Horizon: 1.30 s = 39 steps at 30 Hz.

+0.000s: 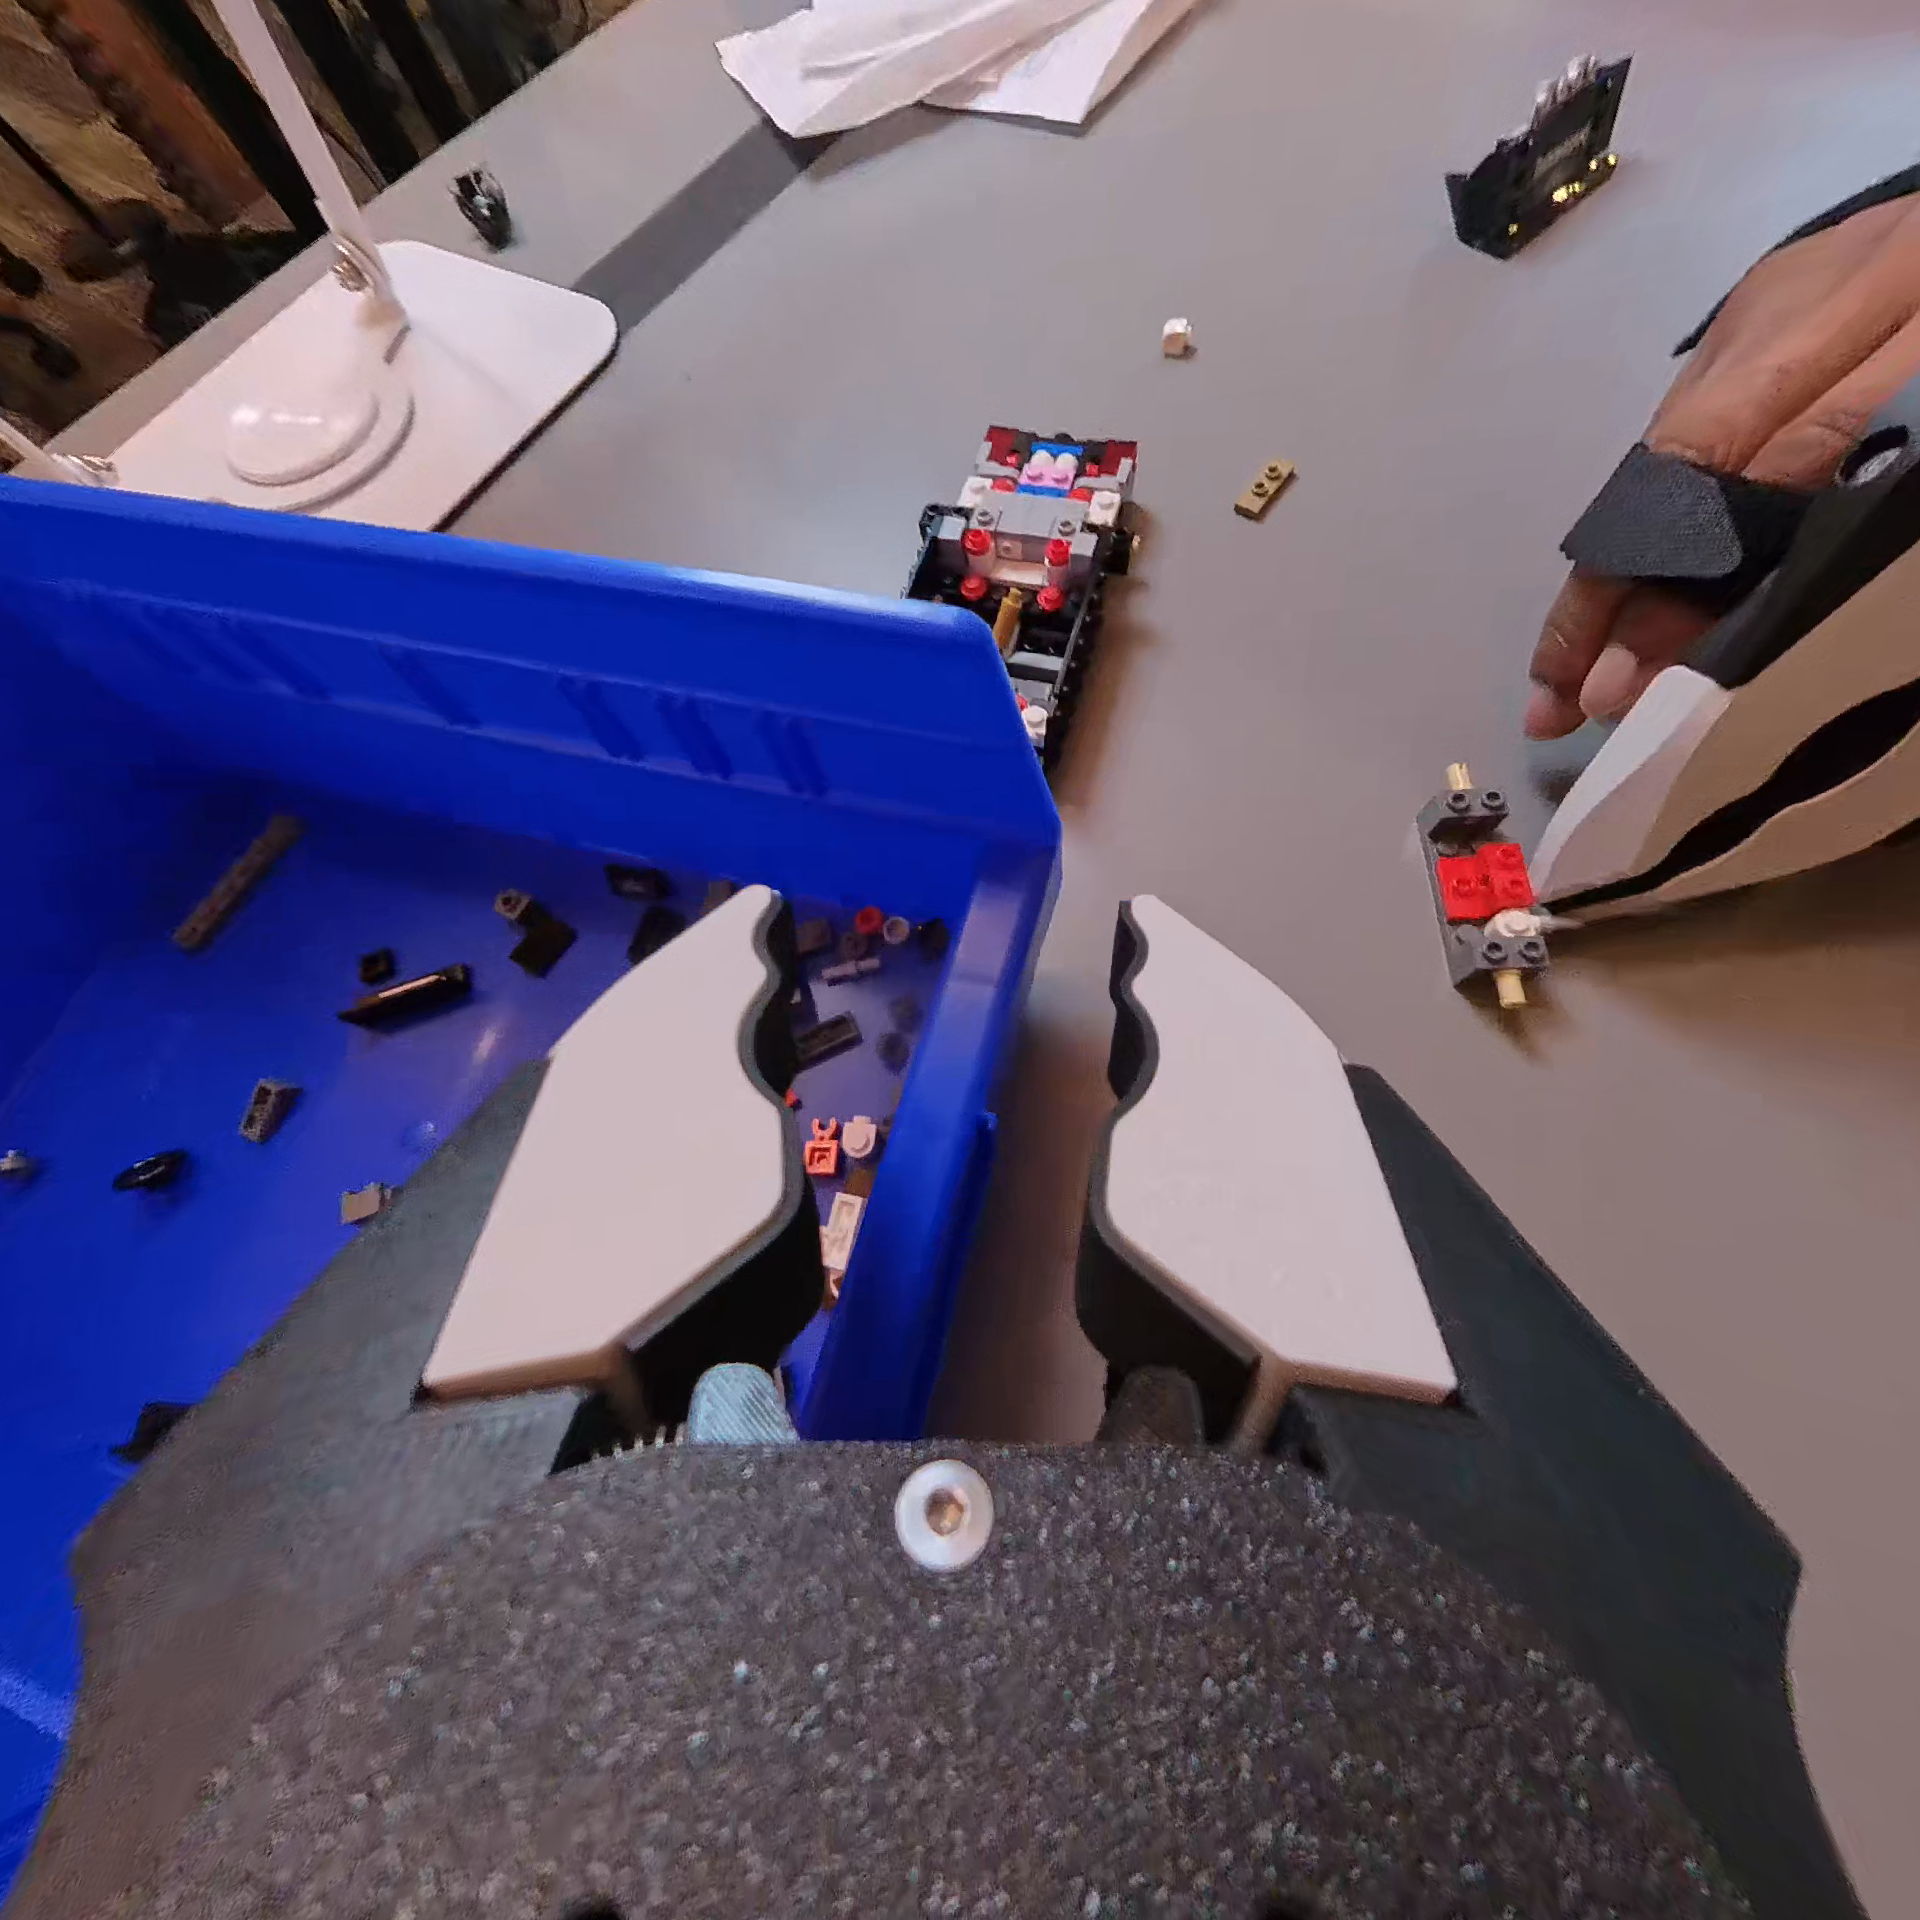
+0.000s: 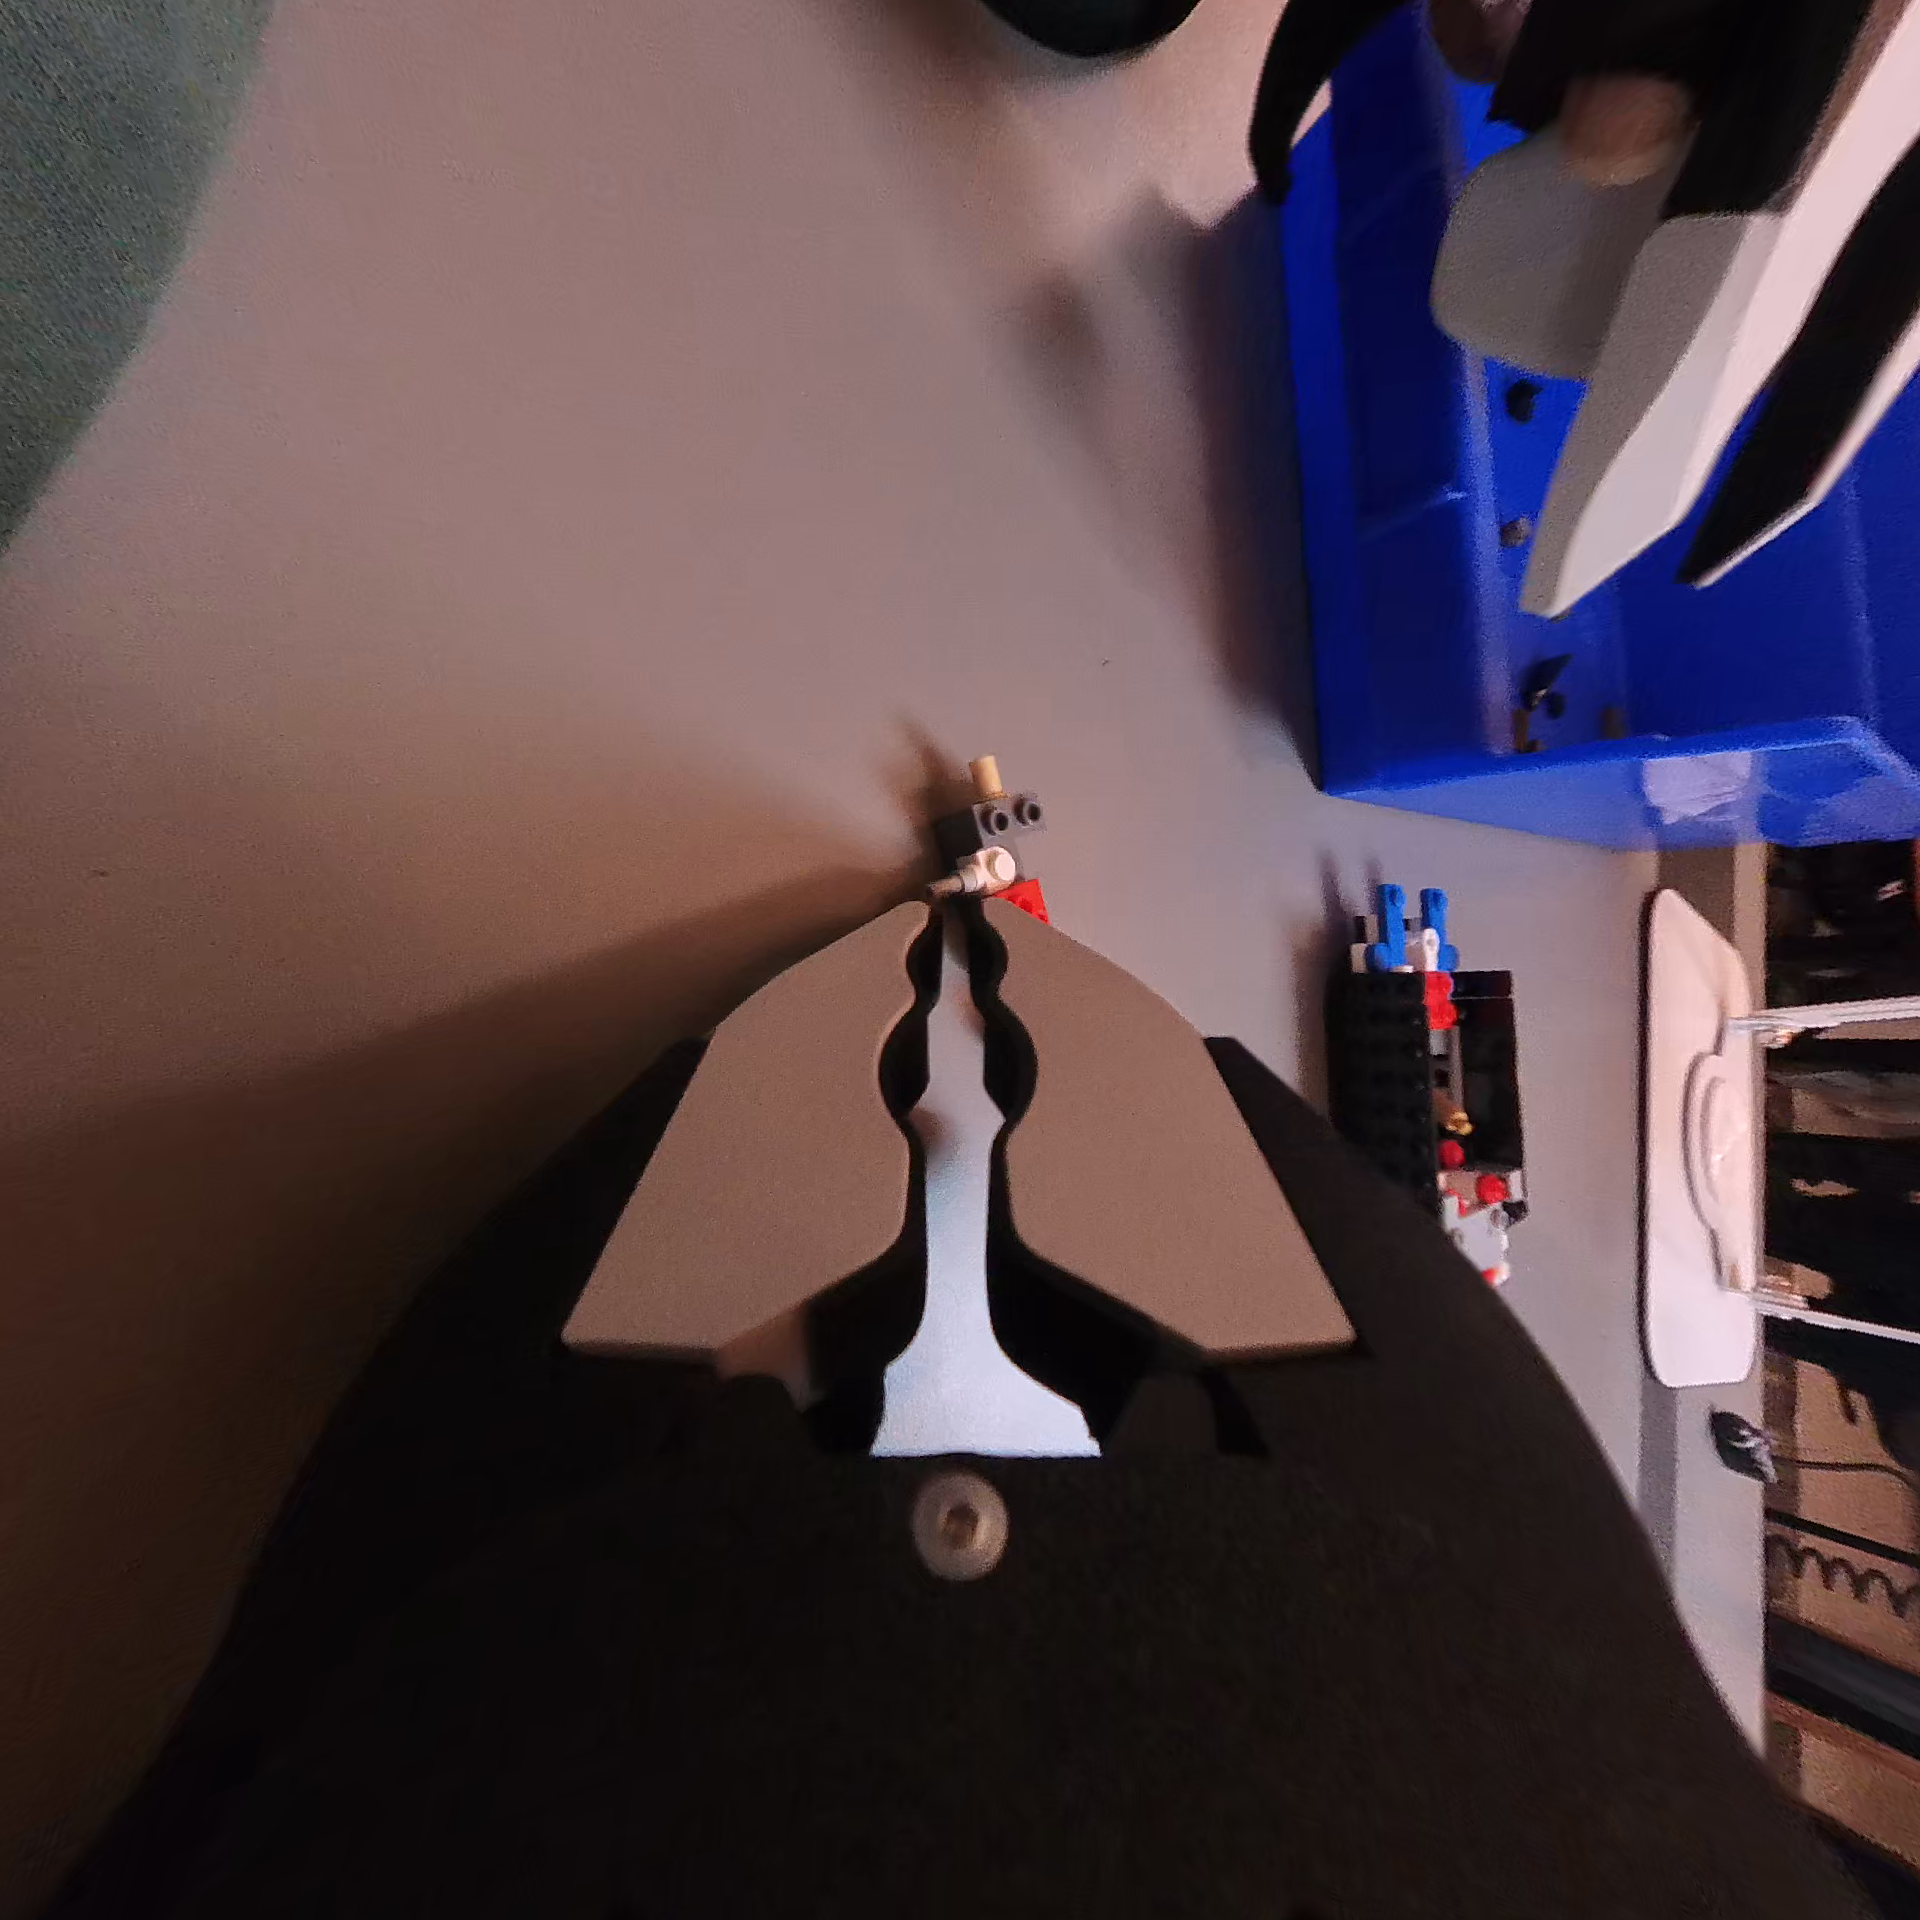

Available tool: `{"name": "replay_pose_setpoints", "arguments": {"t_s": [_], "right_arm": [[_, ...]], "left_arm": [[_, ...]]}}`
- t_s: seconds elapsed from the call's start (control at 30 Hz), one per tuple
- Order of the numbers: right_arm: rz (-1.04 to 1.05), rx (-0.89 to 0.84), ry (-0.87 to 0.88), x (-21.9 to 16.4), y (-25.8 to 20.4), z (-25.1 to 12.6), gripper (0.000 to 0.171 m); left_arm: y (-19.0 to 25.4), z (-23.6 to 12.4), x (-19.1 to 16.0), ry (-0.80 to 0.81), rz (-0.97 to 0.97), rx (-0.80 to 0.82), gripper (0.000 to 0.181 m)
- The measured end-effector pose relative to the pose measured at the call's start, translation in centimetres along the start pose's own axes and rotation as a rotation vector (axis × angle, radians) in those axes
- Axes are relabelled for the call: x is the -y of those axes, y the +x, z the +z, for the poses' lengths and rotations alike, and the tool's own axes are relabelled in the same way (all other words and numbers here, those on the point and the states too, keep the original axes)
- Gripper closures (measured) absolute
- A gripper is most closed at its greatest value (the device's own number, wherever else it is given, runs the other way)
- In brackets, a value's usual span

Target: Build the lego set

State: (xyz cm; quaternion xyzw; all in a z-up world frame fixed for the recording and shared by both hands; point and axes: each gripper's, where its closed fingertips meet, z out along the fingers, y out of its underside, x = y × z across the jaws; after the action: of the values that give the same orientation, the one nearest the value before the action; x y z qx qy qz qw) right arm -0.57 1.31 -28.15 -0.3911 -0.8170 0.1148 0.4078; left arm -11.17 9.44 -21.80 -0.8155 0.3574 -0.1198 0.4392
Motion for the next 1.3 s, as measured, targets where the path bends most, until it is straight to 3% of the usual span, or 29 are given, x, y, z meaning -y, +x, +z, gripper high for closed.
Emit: {"name": "replay_pose_setpoints", "arguments": {"t_s": [0.27,0.43,0.67,0.8,0.9,1.13,1.3], "right_arm": [[-0.009,0.004,0.033,0.9,-0.1,-0.3,0.158],[-0.036,-0.029,0.042,1.1,0.1,0.0,0.157],[-0.121,-0.094,0.005,0.6,0.4,0.6,0.162],[-0.079,-0.141,0.03,0.9,1.3,0.2,0.167],[0.097,-0.123,0.085,1.2,2.3,-0.3,0.168],[0.399,-0.083,0.206,2.2,4.0,-1.3,0.169],[0.601,-0.041,0.266,2.3,4.9,-1.7,0.169]], "left_arm": [[0.7,0.2,-0.2,-0.003,0.018,-0.042,0.119],[7.1,-0.8,0.5,0.056,0.119,-0.372,0.142],[11.8,1.2,-3.3,-0.13,0.19,-0.526,0.137],[12.0,2.1,-3.4,-0.12,0.234,-0.483,0.135],[11.9,2.6,-2.1,-0.025,0.331,-0.393,0.137],[11.3,3.3,-1.1,0.03,0.462,-0.229,0.163],[11.0,2.7,-0.3,0.065,0.561,-0.164,0.165]]}}
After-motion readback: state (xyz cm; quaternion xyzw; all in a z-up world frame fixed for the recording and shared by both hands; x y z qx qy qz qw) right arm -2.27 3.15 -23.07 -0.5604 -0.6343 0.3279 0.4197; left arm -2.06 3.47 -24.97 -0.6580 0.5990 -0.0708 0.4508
